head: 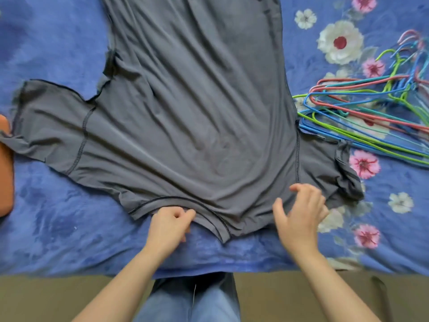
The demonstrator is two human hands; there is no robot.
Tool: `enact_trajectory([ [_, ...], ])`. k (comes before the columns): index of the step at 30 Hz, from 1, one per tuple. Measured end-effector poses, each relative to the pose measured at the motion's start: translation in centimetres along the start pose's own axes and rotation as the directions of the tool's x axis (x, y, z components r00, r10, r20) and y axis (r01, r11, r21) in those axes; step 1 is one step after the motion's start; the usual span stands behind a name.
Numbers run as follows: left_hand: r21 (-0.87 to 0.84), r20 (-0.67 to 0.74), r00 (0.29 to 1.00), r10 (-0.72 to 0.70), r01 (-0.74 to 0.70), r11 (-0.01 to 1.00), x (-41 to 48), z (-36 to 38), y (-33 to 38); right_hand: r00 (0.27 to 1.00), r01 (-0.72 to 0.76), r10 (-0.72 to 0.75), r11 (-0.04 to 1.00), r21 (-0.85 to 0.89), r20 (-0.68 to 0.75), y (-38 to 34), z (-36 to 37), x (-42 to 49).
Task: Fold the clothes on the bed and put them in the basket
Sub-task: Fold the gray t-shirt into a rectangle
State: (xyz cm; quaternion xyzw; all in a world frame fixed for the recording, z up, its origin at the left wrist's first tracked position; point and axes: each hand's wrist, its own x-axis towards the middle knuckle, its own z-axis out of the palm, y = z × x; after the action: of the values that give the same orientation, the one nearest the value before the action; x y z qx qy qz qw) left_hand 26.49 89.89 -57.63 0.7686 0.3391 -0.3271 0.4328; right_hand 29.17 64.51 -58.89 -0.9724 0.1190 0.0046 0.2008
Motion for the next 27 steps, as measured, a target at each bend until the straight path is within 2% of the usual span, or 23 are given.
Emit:
enact_trajectory([
  [1, 0.105, -0.205, 0.964, 0.167, -0.148, 0.983, 0.1, -1.5, -0.9, 0.985, 0.152, -0.155, 0.987, 0.046, 0.074, -1.8, 0.8, -1.8],
  [2, 0.253, -0.31, 0.889, 0.335, -0.263, 0.931, 0.3, -2.8, -1.8, 0.941, 0.291, -0.302, 0.953, 0.086, 0.153, -3.4, 1.6, -3.4],
  [3, 0.41, -0.316, 0.825, 0.468, -0.327, 0.852, 0.6, -3.9, -2.8, 0.873, 0.416, -0.429, 0.903, 0.104, 0.231, -4.4, 2.3, -4.6],
  [5, 0.662, -0.191, 0.788, 0.585, -0.336, 0.669, 1.5, -5.4, -5.2, 0.728, 0.606, -0.577, 0.794, 0.046, 0.37, -5.7, 3.9, -6.1],
  [6, 0.742, -0.139, 0.789, 0.598, -0.317, 0.591, 2.2, -6.2, -6.4, 0.687, 0.657, -0.593, 0.754, -0.011, 0.419, -5.9, 4.6, -6.4],
  [8, 0.836, -0.067, 0.758, 0.649, -0.312, 0.451, 3.5, -7.4, -7.4, 0.684, 0.674, -0.565, 0.732, -0.103, 0.462, -5.4, 5.2, -5.9],
  [11, 0.882, 0.081, 0.683, 0.726, -0.388, 0.267, 4.3, -8.9, -7.1, 0.683, 0.641, -0.55, 0.767, -0.032, 0.481, -4.3, 5.0, -4.3],
  [12, 0.87, 0.144, 0.68, 0.719, -0.433, 0.235, 4.2, -9.2, -6.9, 0.658, 0.632, -0.548, 0.775, 0.018, 0.516, -4.1, 4.4, -3.6],
  [14, 0.835, 0.263, 0.718, 0.644, -0.504, 0.22, 3.1, -9.6, -7.3, 0.554, 0.653, -0.549, 0.753, 0.083, 0.626, -4.0, 3.3, -3.0],
  [16, 0.817, 0.349, 0.773, 0.53, -0.528, 0.231, 1.6, -9.4, -8.1, 0.394, 0.667, -0.429, 0.742, 0.068, 0.813, -4.7, 2.6, -2.6],
  [17, 0.799, 0.372, 0.812, 0.449, -0.527, 0.289, 1.0, -9.3, -8.4, 0.313, 0.665, -0.319, 0.746, 0.033, 0.895, -5.1, 2.5, -2.5],
  [19, 0.719, 0.363, 0.891, 0.271, -0.453, 0.526, 0.6, -9.3, -8.5, 0.214, 0.662, -0.143, 0.748, -0.035, 0.966, -6.4, 2.4, -1.8],
  [20, 0.628, 0.327, 0.923, 0.201, -0.372, 0.683, 0.7, -9.9, -8.5, 0.196, 0.64, -0.096, 0.766, -0.053, 0.976, -7.4, 2.5, -1.4],
  [21, 0.497, 0.263, 0.949, 0.173, -0.286, 0.819, 0.8, -10.2, -8.2, 0.198, 0.586, -0.07, 0.808, -0.061, 0.978, -8.2, 2.4, -1.0],
  [22, 0.343, 0.139, 0.973, 0.183, -0.221, 0.913, 1.2, -10.9, -8.2, 0.22, 0.515, -0.072, 0.855, -0.053, 0.973, -9.1, 2.4, -0.5],
  [23, 0.225, -0.047, 0.979, 0.2, -0.185, 0.957, 1.7, -11.8, -8.4, 0.257, 0.444, -0.09, 0.895, -0.034, 0.962, -10.2, 2.6, 0.0],
  [24, 0.141, -0.26, 0.945, 0.197, -0.165, 0.976, 2.3, -12.6, -8.3, 0.324, 0.391, -0.129, 0.92, -0.008, 0.937, -11.1, 2.9, 0.5],
  [25, 0.078, -0.458, 0.874, 0.163, -0.144, 0.987, 3.0, -13.7, -8.3, 0.409, 0.362, -0.178, 0.932, 0.02, 0.895, -12.3, 3.3, 0.9],
  [26, 0.001, -0.608, 0.789, 0.092, -0.115, 0.993, 3.7, -14.8, -8.3, 0.497, 0.342, -0.227, 0.938, 0.051, 0.837, -13.5, 3.9, 1.3],
  [27, -0.122, -0.693, 0.72, -0.029, -0.077, 0.989, 4.7, -16.0, -8.4, 0.571, 0.328, -0.268, 0.941, 0.083, 0.776, -14.7, 4.6, 1.6],
])
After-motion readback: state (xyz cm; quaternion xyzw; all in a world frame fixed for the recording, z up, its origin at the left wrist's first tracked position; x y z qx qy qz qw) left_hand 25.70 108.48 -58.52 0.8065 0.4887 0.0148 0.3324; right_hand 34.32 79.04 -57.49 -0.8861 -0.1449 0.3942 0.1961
